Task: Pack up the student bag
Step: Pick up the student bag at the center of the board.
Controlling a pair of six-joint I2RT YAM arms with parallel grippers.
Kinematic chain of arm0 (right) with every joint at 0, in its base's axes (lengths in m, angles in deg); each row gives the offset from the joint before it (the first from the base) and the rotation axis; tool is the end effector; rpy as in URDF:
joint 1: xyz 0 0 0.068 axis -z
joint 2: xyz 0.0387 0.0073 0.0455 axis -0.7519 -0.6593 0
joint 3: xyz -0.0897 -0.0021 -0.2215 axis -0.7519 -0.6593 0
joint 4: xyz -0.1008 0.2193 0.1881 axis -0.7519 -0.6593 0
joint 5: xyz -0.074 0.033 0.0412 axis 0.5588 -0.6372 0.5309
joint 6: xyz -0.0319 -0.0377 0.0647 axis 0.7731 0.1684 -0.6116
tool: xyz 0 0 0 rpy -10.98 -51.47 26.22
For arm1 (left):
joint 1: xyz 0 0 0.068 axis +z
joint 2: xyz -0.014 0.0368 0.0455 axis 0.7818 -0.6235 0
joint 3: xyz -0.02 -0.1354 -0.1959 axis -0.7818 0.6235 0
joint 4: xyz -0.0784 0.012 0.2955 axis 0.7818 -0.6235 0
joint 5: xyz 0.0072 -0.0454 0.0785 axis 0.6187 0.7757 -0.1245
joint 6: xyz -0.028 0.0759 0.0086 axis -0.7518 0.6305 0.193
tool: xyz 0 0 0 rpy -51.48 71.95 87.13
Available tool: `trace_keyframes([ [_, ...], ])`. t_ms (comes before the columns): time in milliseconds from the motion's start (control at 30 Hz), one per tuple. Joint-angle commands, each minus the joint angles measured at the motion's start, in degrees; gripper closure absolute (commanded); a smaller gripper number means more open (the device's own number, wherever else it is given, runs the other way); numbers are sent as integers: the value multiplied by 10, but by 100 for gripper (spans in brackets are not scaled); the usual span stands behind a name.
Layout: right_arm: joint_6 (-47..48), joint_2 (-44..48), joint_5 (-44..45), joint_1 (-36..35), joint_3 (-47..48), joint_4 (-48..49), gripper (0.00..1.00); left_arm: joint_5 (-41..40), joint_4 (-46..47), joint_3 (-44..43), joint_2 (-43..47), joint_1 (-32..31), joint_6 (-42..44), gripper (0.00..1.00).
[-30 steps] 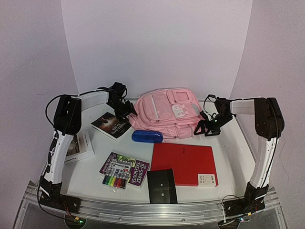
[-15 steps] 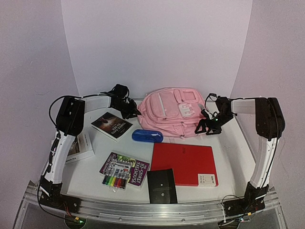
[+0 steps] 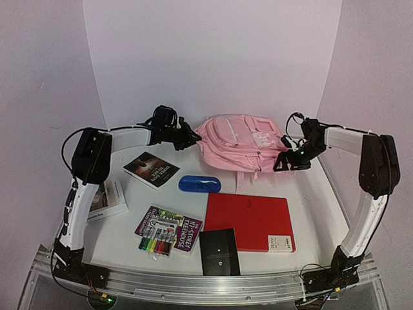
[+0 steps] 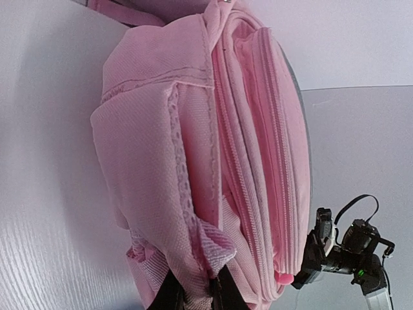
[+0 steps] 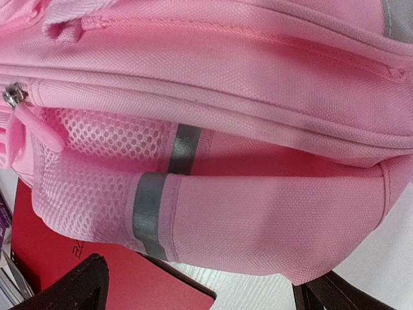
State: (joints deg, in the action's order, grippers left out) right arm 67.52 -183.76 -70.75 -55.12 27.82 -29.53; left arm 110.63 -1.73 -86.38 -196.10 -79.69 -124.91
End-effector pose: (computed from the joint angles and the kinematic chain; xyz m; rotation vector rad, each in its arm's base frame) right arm 0.4349 0.0807 0.1309 -0.5387 2.5478 0.5972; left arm 0.5083 -0.3156 0.1423 -0.1838 2.3324 -1.4096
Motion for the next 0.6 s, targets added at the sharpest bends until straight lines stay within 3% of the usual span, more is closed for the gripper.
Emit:
trace_keyframes([
  [0,56,82,-43,-16,-1,38,2,58,154,36,132,-40,17,100],
  [167,64,105,1,-16,-4,23,2,28,192,117,195,-50,31,100],
  [567,136,157,132,-16,24,-66,2,29,202,164,236,-49,32,100],
])
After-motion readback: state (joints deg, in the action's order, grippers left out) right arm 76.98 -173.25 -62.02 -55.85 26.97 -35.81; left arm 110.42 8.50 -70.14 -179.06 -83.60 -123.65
